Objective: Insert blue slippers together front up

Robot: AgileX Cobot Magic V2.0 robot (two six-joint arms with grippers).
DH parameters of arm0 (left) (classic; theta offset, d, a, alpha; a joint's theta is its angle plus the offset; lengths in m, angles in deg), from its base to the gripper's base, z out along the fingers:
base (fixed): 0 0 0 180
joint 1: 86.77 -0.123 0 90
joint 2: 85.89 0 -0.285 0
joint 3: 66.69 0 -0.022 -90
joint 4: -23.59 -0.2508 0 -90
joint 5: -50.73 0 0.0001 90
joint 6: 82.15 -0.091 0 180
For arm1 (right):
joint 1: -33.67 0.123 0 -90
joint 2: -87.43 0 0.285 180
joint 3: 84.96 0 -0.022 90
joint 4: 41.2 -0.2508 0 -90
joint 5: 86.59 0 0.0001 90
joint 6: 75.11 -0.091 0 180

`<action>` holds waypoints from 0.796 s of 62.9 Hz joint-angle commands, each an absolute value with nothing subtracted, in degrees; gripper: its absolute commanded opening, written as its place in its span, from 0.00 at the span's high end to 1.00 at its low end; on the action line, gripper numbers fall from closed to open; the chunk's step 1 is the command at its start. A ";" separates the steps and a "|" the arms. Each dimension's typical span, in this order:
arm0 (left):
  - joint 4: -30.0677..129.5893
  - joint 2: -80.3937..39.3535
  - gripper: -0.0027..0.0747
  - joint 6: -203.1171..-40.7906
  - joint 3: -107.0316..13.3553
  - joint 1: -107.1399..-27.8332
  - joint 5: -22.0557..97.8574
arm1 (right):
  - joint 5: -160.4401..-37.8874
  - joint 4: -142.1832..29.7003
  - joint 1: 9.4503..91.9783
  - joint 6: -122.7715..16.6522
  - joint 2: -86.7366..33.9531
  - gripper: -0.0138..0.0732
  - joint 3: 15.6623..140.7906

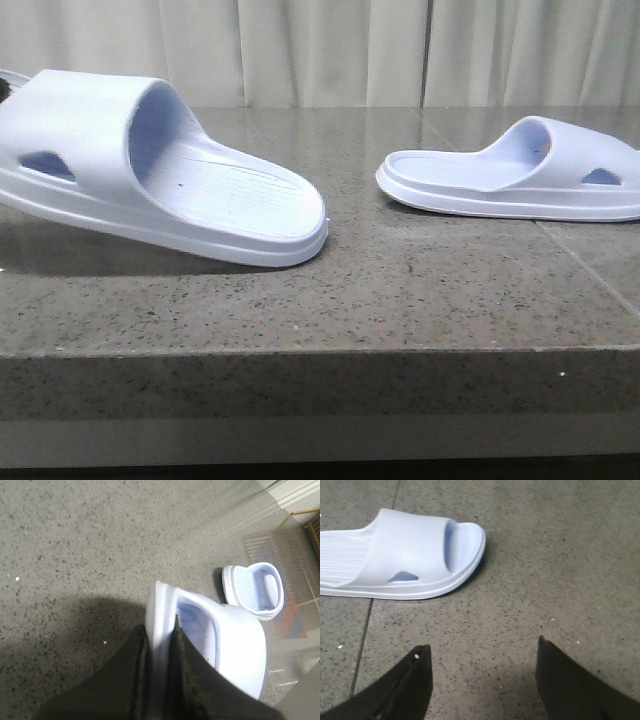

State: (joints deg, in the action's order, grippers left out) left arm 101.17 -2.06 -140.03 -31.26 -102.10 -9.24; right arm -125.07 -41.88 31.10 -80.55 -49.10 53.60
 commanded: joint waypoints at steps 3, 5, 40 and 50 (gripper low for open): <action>106.76 -3.73 0.99 -140.57 -32.23 -101.73 -10.84 | -126.52 -41.75 26.22 -79.64 -42.34 0.29 59.58; 107.18 -3.73 0.99 -140.57 -32.23 -101.73 -10.84 | -126.97 -41.81 25.13 -79.44 -40.85 0.29 60.53; 108.63 -3.73 0.99 -140.57 -32.23 -101.73 -10.94 | -134.90 -90.89 7.18 -39.52 -7.75 0.29 74.50; 108.28 -3.73 0.99 -140.57 -32.23 -101.73 -10.94 | -136.02 -98.98 6.82 -32.25 -0.03 0.35 76.38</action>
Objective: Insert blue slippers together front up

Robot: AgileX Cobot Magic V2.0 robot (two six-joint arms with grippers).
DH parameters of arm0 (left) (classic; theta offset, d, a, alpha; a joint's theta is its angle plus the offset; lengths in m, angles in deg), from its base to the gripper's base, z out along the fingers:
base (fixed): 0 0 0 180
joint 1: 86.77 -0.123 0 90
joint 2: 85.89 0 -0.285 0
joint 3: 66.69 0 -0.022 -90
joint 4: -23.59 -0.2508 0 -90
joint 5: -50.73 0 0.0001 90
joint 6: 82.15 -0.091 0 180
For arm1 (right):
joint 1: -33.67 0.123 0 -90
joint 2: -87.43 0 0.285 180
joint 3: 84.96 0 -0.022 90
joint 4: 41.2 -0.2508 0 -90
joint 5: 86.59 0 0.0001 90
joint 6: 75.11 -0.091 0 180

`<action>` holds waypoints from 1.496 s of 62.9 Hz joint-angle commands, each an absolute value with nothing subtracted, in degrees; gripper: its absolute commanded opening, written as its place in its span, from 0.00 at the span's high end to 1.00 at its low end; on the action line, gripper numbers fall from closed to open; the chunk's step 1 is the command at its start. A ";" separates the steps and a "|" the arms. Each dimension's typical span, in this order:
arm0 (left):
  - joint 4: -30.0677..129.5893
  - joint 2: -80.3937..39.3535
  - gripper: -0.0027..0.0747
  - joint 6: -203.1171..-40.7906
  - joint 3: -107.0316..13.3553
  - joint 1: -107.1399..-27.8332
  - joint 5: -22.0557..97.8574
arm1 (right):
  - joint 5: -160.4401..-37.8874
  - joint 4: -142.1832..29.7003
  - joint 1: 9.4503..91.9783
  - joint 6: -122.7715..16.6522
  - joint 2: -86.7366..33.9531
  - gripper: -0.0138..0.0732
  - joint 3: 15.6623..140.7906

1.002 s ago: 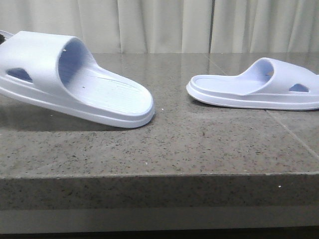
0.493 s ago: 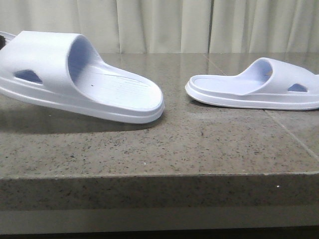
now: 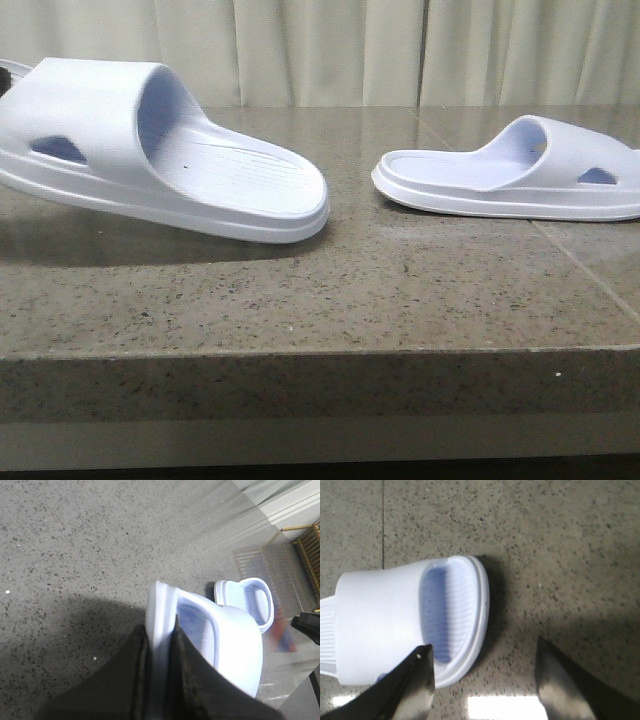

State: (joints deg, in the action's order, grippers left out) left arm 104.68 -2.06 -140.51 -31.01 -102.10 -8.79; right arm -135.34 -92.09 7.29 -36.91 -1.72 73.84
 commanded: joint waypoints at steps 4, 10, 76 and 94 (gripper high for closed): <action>108.27 -3.73 0.99 -140.57 -32.23 -101.73 -10.94 | -136.91 -100.71 6.82 -30.58 2.77 0.38 77.24; 108.16 -3.73 0.99 -140.57 -32.23 -101.73 -10.94 | -138.90 -102.97 6.88 -28.40 6.83 0.40 78.90; 110.50 -3.73 0.99 -140.57 -32.23 -92.09 -1.64 | -150.33 -112.26 6.85 -21.69 3.05 0.92 80.48; 116.70 -3.73 0.99 -140.57 -32.23 -82.33 13.31 | -161.88 -122.84 -2.42 -22.17 -5.06 0.92 76.44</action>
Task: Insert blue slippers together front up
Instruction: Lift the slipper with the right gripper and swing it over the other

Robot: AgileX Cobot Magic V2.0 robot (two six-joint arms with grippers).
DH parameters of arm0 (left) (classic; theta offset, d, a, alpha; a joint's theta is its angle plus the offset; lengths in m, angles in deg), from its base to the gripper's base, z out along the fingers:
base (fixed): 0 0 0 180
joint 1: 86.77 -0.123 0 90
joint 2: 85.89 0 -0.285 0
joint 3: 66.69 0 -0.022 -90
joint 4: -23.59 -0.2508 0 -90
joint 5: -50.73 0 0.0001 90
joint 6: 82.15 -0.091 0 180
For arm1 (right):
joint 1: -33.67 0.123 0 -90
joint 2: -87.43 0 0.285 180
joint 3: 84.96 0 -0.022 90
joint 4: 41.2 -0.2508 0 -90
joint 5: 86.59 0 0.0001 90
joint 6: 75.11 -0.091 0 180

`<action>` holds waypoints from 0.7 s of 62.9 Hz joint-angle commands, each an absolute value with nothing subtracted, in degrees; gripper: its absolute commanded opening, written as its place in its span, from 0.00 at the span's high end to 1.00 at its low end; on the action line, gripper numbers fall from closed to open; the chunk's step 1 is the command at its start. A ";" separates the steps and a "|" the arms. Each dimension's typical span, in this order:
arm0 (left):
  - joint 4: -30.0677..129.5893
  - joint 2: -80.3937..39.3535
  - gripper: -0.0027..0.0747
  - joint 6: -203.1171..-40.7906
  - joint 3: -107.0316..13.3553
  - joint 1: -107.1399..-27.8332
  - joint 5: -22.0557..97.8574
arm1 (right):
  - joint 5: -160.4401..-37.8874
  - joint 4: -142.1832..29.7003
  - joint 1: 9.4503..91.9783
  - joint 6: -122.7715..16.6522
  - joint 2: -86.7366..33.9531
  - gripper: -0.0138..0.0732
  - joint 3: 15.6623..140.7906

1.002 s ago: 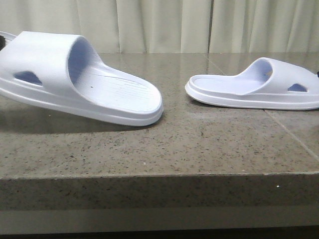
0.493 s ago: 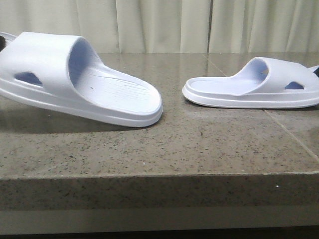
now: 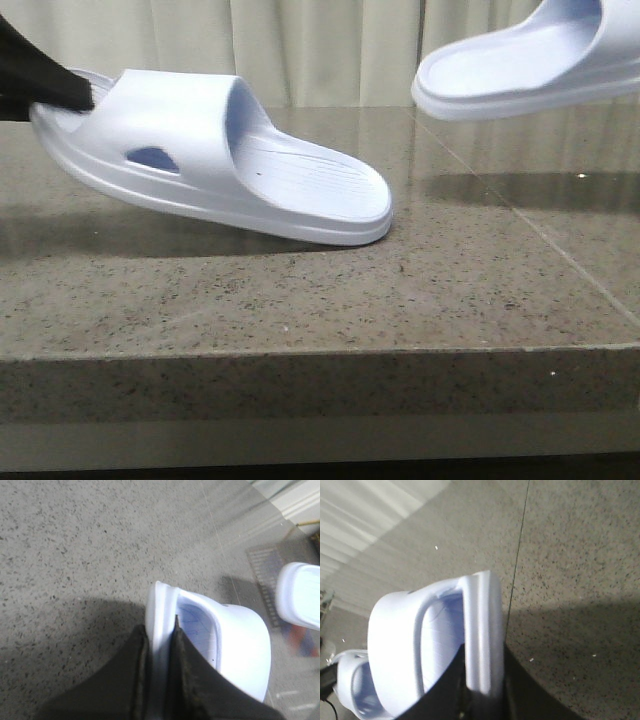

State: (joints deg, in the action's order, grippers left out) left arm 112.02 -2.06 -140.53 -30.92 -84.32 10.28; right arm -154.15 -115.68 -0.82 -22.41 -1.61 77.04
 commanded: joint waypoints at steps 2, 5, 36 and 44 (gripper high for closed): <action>116.83 -3.73 0.99 -140.57 -32.23 -81.71 14.21 | -162.10 -123.00 -2.18 -22.17 -5.48 0.92 75.35; 116.83 -3.73 0.99 -140.57 -32.23 -81.14 15.35 | -161.68 -123.00 -1.11 -21.84 -6.03 0.92 73.95; 114.63 -3.28 0.99 -140.57 -32.23 -80.51 16.87 | -147.33 -122.43 16.10 -20.51 -6.56 0.92 66.60; 114.63 -0.33 0.99 -140.57 -32.23 -80.51 14.25 | -144.42 -122.43 18.00 -20.51 -6.56 0.92 66.60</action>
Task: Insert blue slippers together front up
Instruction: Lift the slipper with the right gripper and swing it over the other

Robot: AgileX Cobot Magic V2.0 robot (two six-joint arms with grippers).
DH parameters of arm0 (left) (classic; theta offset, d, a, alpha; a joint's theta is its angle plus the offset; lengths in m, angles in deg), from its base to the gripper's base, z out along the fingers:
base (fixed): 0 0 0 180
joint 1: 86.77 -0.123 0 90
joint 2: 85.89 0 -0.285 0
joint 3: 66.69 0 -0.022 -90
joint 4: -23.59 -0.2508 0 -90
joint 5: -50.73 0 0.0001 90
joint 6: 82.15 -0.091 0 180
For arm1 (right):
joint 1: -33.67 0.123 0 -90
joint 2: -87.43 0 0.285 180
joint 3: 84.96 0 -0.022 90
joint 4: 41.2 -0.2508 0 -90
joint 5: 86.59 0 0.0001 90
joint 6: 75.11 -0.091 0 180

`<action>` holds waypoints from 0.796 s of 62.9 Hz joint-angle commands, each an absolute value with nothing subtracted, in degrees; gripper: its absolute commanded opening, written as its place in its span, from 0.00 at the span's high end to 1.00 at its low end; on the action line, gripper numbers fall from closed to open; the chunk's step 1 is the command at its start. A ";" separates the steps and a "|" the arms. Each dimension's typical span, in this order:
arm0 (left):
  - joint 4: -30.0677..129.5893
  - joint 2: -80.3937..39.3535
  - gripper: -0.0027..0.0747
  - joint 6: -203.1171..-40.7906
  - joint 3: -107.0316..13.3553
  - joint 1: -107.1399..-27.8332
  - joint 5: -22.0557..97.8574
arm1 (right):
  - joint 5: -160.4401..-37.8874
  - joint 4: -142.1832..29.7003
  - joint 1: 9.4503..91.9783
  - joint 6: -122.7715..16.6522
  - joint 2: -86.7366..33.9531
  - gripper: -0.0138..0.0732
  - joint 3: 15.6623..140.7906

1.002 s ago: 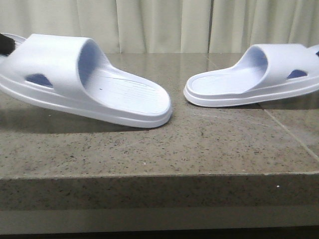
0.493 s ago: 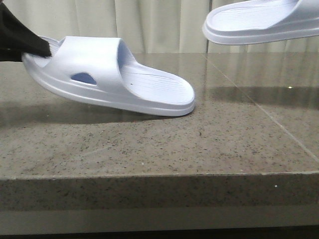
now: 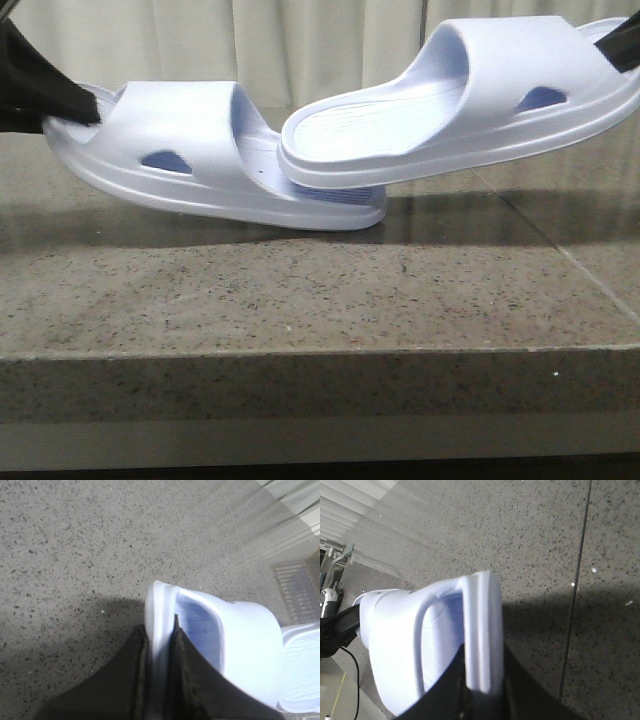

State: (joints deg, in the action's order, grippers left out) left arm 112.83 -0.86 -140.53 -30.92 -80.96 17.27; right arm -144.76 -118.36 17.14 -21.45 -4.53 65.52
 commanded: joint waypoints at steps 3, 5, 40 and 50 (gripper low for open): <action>114.63 0.92 0.99 -140.57 -32.36 -80.51 14.15 | -143.58 -122.43 18.23 -20.51 -6.56 0.92 66.60; 114.63 1.50 0.99 -140.57 -32.48 -80.51 14.15 | -143.16 -122.43 18.23 -20.51 -6.56 0.92 66.60; 116.32 6.37 0.99 -140.57 -32.48 -80.37 11.70 | -138.16 -122.37 22.57 -20.91 -5.80 0.91 66.06; 118.12 6.49 0.99 -142.54 -32.48 -78.44 12.10 | -131.87 -122.37 30.38 -22.23 -5.80 0.91 66.06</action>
State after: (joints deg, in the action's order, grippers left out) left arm 114.83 7.75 -140.80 -30.92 -79.97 14.17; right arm -133.56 -118.75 26.05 -21.78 -4.23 64.88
